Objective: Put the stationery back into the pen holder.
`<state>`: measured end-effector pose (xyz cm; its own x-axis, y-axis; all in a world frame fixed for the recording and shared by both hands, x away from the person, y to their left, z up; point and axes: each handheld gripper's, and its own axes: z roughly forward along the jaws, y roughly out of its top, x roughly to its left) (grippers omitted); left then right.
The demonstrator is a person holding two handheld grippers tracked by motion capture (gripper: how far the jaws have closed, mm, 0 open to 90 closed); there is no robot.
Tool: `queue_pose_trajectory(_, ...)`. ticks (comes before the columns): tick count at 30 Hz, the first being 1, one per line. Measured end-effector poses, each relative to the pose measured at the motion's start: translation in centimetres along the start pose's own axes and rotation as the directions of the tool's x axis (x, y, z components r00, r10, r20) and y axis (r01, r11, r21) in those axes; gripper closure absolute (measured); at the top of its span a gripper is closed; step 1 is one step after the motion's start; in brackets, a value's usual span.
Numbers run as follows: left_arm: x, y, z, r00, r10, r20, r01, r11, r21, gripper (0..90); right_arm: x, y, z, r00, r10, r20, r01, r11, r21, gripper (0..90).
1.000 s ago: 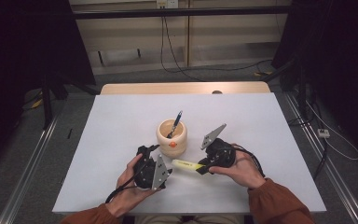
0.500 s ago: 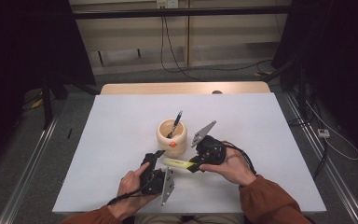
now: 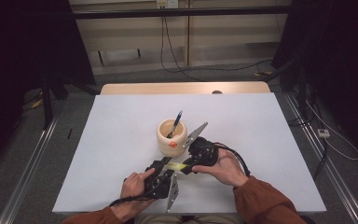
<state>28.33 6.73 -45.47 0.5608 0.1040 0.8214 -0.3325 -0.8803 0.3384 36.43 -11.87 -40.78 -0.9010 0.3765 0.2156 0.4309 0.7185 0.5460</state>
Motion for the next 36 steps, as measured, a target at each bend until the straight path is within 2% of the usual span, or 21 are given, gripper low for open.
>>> queue_pose_trajectory(6, -0.3, 0.2, 0.2, 0.9996, 0.028, 0.006, -0.028, 0.9996, -0.01, 69.2, -0.1, -0.1, -0.1, 0.9997, 0.02, -0.018, -0.02, 1.0, -0.014, 67.6)
queue_pose_trajectory(12, -0.6, 0.4, 0.3, 0.9992, 0.04, -0.006, -0.04, 0.9991, -0.011, 70.1, -0.2, -0.2, 0.0, 0.9995, 0.03, -0.005, -0.03, 0.999, -0.022, 67.5)
queue_pose_trajectory(13, -0.6, 0.4, 0.3, 0.9989, 0.046, -0.004, -0.046, 0.9989, -0.009, 70.3, -0.2, -0.3, 0.0, 0.9992, 0.028, -0.027, -0.029, 0.999, -0.023, 67.5)
queue_pose_trajectory(14, -0.7, 0.4, 0.3, 0.999, 0.045, -0.001, -0.045, 0.9989, -0.011, 70.9, -0.2, -0.3, 0.1, 0.9995, 0.029, -0.008, -0.03, 0.999, -0.027, 67.5)
queue_pose_trajectory(15, -0.8, 0.4, 0.3, 0.9991, 0.041, -0.009, -0.041, 0.999, -0.014, 71.4, -0.2, -0.3, 0.1, 0.9988, 0.036, -0.032, -0.037, 0.999, -0.029, 67.5)
queue_pose_trajectory(16, -0.7, 0.4, 0.3, 0.9985, 0.054, -0.01, -0.054, 0.9985, -0.011, 71.9, -0.2, -0.3, 0.1, 0.999, 0.037, -0.025, -0.037, 0.999, -0.031, 67.5)
queue_pose_trajectory(19, -0.8, 0.4, 0.3, 0.9993, 0.037, -0.004, -0.038, 0.999, -0.024, 73.9, -0.3, -0.4, 0.0, 0.9984, 0.037, -0.043, -0.039, 0.998, -0.045, 67.4)
queue_pose_trajectory(21, -0.7, 0.5, 0.2, 0.9989, 0.046, 0.002, -0.046, 0.9986, -0.025, 76.8, -0.4, -0.4, -0.2, 0.9981, 0.04, -0.048, -0.043, 0.997, -0.062, 67.1)
queue_pose_trajectory(23, -0.7, 0.5, 0.4, 0.9995, 0.027, 0.014, -0.026, 0.9992, -0.03, 77.3, -0.4, -0.5, -0.2, 0.9983, 0.038, -0.044, -0.041, 0.997, -0.068, 67.1)
queue_pose_trajectory(25, -0.6, 0.4, 0.5, 0.9995, 0.01, 0.029, -0.01, 0.9997, -0.021, 77.4, -0.3, -0.5, -0.1, 0.9997, 0.008, -0.023, -0.009, 0.998, -0.063, 66.9)
queue_pose_trajectory(27, -0.5, 0.4, 0.4, 0.9994, -0.002, 0.033, 0.003, 0.9998, -0.017, 77.4, -0.2, -0.5, -0.1, 0.9999, -0.003, -0.01, 0.003, 0.998, -0.064, 66.9)
queue_pose_trajectory(29, -0.4, 0.3, 0.5, 0.9983, -0.042, 0.04, 0.044, 0.9986, -0.031, 77.5, -0.2, -0.6, -0.1, 0.9999, -0.01, -0.009, 0.01, 0.997, -0.081, 66.5)
queue_pose_trajectory(30, -0.2, 0.3, 0.5, 0.998, -0.044, 0.045, 0.045, 0.9983, -0.036, 77.5, -0.2, -0.6, -0.2, 0.9999, -0.011, -0.006, 0.011, 0.996, -0.085, 65.9)
queue_pose_trajectory(33, 0.1, 0.1, 0.4, 0.9935, -0.097, 0.058, 0.099, 0.9945, -0.034, 77.5, -0.2, -0.8, -0.4, 0.9999, -0.012, 0.004, 0.012, 0.996, -0.093, 61.5)
queue_pose_trajectory(36, 0.7, -0.3, 0.4, 0.9853, -0.154, 0.075, 0.157, 0.9868, -0.04, 77.5, -0.4, -1.2, -0.4, 0.9998, 0.0, 0.021, 0.003, 0.994, -0.109, 52.4)
